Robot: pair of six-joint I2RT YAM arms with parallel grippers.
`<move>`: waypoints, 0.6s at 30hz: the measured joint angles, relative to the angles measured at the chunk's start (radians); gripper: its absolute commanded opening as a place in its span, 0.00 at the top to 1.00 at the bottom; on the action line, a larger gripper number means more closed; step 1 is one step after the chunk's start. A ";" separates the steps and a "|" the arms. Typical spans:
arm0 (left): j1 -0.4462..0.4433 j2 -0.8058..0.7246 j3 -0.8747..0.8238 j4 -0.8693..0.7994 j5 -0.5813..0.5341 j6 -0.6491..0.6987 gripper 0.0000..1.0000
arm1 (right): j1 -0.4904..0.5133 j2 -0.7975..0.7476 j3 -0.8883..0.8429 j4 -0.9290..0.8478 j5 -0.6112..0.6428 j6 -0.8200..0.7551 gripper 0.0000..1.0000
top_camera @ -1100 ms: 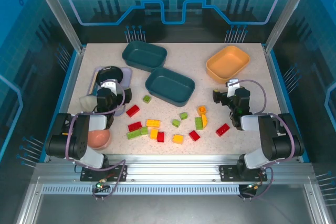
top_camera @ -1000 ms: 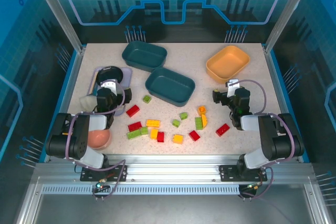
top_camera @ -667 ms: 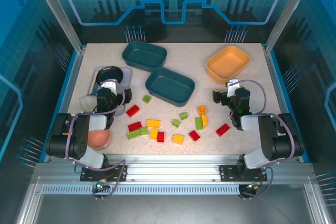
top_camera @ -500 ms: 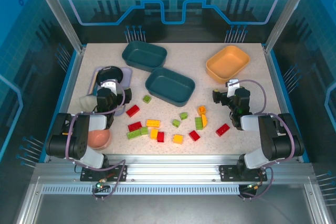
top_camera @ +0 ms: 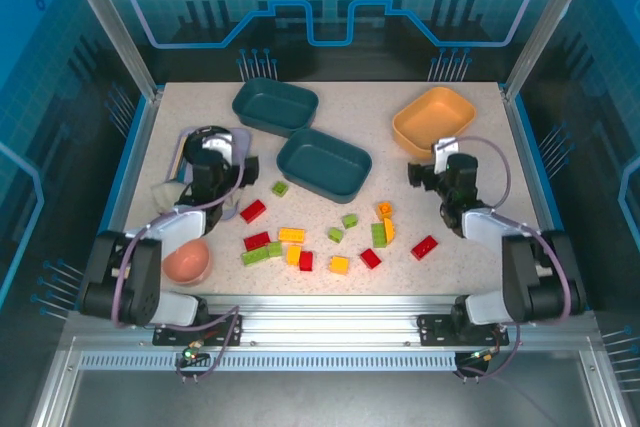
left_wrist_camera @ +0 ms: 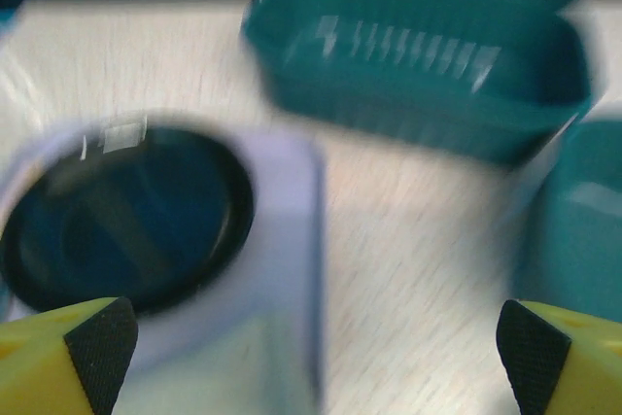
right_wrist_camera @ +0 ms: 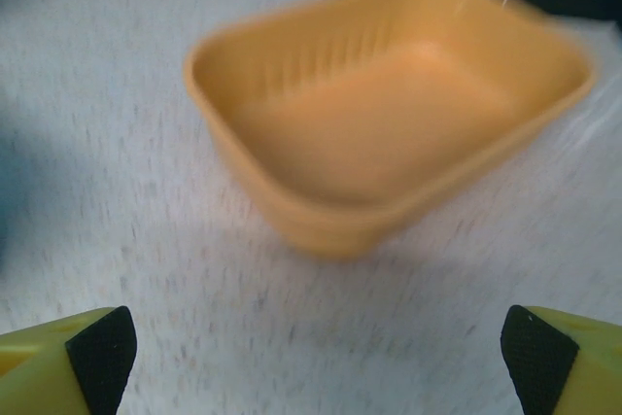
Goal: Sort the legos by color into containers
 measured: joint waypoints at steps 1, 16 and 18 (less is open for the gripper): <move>-0.043 -0.030 0.055 -0.034 -0.036 0.002 0.01 | 0.027 -0.048 0.045 -0.042 0.025 -0.006 0.00; -0.018 0.329 1.088 -1.194 0.157 -0.819 0.11 | 0.259 0.068 0.899 -1.045 -0.061 0.370 0.24; -0.019 0.409 1.076 -1.268 0.220 -0.872 0.13 | 0.292 0.172 0.892 -1.091 -0.119 0.311 0.27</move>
